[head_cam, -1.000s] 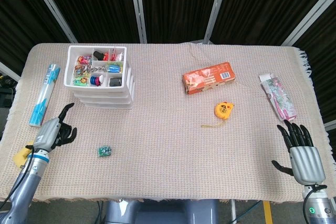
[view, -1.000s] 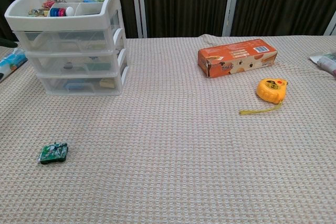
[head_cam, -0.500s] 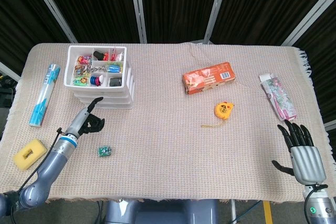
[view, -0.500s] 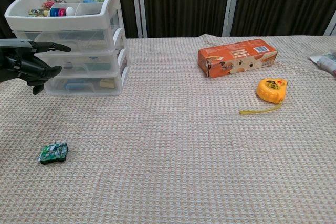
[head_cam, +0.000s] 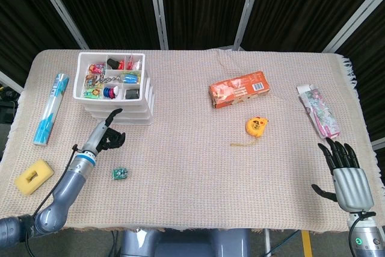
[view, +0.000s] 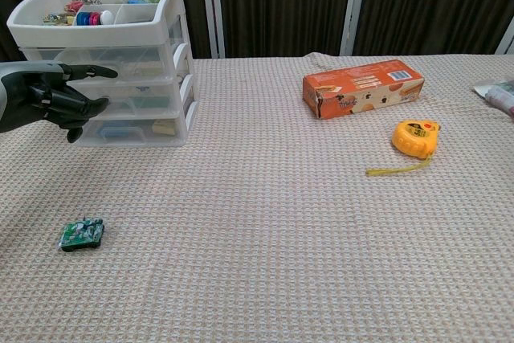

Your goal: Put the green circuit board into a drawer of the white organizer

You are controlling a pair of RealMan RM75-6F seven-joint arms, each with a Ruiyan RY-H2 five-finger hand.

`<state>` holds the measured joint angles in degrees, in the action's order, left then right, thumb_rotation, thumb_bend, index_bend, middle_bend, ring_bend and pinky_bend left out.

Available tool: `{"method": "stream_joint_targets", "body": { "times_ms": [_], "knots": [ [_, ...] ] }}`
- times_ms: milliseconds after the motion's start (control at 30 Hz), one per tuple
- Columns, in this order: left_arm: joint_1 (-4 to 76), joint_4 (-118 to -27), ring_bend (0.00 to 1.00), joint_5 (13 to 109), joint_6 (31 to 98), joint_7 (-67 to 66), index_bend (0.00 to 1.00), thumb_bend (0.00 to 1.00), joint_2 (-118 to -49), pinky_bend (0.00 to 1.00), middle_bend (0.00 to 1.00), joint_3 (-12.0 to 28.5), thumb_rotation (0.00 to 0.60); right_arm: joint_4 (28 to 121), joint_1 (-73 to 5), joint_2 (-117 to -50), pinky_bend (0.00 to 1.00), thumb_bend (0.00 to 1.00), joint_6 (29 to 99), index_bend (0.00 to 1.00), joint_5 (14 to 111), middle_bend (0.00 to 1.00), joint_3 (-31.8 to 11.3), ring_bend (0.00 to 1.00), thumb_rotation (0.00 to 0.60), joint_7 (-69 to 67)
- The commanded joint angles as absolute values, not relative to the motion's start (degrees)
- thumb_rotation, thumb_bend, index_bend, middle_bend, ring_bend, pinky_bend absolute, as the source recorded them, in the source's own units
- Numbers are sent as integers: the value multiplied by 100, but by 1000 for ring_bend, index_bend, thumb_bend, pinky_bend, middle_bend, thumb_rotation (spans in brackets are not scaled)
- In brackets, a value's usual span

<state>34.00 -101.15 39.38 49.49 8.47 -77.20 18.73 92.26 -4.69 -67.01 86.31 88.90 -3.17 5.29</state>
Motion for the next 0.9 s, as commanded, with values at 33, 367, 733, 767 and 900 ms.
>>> {"method": "stream_joint_targets", "body": {
  "times_ms": [33,367,733,767,900],
  "knots": [
    [3421,-10075,825,3899,4934,892,0,557,-7749,676,926,1894,600,9227,-470,-6704,0,0,8633,98,8893,0,-317,0,600,537],
    [3487,-10053,830,3671,4440,1419,144,567,-7755,676,929,2094,600,9226,-470,-6707,0,0,8630,99,8881,0,-319,0,600,551],
    [3305,-10052,835,3895,4302,1799,310,614,-7647,676,932,2046,600,9224,-462,-6706,0,0,8643,99,8884,0,-315,0,600,558],
    [3267,-10063,835,3947,4309,1826,311,614,-7631,676,932,2025,600,9224,-462,-6707,0,0,8642,99,8882,0,-316,0,600,559],
    [3072,-10117,834,4180,4304,1996,311,615,-7539,676,933,1929,600,9229,-460,-6709,0,0,8647,99,8884,0,-315,0,600,568]
  ]
}}
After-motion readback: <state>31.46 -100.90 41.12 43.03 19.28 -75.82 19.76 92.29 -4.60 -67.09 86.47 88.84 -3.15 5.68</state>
